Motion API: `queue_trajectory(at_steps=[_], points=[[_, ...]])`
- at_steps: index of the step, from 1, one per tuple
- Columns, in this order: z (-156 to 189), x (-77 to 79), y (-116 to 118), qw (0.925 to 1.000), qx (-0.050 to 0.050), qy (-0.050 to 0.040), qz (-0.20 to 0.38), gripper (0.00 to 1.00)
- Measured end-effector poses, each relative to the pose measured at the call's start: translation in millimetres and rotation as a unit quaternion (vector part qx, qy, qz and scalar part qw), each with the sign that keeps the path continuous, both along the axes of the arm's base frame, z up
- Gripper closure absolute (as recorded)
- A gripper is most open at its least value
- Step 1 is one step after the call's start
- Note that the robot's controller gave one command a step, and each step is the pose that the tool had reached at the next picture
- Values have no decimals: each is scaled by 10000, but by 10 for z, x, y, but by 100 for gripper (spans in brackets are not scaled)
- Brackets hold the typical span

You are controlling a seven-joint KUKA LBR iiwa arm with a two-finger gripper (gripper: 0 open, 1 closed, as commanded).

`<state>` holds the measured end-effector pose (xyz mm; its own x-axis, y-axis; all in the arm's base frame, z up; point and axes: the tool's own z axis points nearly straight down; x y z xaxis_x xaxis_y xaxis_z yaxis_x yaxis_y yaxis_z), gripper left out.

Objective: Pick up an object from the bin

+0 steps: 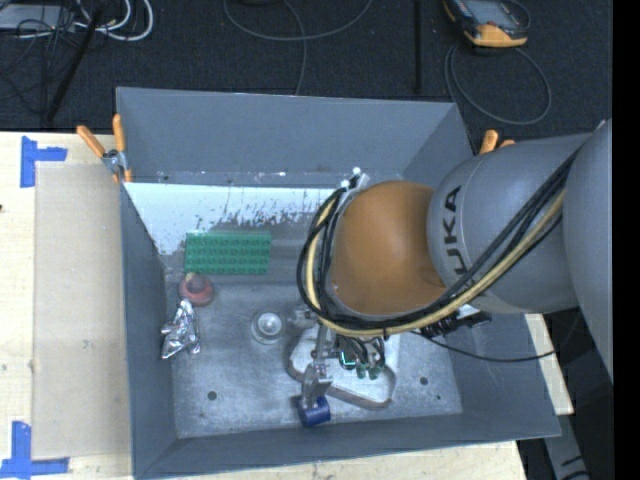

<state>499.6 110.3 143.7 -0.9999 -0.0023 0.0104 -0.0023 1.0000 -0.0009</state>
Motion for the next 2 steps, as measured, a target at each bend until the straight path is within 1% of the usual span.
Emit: queue_trajectory(at_steps=[1, 2], points=[[-550, 652, -421, 9972, 0, -42, 748, 0], [-717, 926, -203, 9960, -11, -17, 896, 0]])
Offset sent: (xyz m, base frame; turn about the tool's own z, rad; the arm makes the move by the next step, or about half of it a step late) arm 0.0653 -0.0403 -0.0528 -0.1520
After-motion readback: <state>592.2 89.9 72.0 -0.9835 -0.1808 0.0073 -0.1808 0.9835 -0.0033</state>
